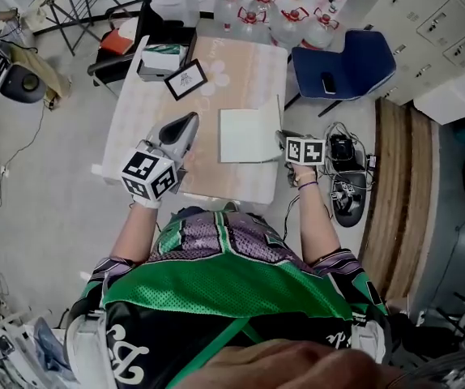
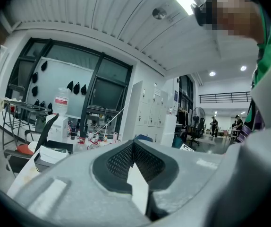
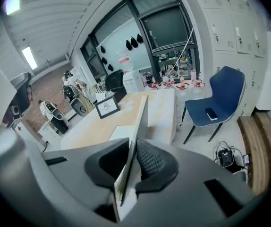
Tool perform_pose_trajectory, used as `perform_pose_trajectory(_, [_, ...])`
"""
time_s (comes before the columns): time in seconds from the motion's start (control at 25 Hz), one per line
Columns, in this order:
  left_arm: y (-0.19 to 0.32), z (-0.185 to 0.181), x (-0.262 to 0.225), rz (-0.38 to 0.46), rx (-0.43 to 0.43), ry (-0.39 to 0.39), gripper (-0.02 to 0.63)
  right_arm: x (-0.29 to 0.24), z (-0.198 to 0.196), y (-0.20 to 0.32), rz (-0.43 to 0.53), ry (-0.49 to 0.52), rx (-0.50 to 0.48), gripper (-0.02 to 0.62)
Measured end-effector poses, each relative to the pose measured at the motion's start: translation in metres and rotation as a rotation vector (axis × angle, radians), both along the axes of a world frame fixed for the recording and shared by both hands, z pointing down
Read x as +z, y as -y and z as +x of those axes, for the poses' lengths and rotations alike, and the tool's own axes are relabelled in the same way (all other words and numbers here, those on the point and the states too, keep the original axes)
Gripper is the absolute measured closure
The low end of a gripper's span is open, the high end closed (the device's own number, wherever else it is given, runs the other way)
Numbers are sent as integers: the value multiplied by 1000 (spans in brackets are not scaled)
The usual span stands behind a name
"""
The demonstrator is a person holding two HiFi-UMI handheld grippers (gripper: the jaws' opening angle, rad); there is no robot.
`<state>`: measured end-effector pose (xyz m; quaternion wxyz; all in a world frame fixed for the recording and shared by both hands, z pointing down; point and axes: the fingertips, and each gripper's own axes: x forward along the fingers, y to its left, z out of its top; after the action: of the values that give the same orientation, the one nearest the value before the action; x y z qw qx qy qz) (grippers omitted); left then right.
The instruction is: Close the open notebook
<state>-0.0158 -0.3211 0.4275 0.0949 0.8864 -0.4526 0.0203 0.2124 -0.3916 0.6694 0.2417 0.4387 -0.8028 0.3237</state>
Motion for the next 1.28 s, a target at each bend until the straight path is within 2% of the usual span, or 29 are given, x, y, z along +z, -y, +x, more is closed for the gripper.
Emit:
perform_pose_trajectory(0.32, [13,0,13,-37,0,-3,589,-2,-11,1,0,-34,-26,540])
perform_pose_trajectory(0.68, [23,-8,9,-42,86,-2,589,-4,-37,-7,-12,5,3,540])
perform_pose_trajectory(1.28, [26,-45,8,-40,136,-8,589,3,-88,-11,-30,70,25,532])
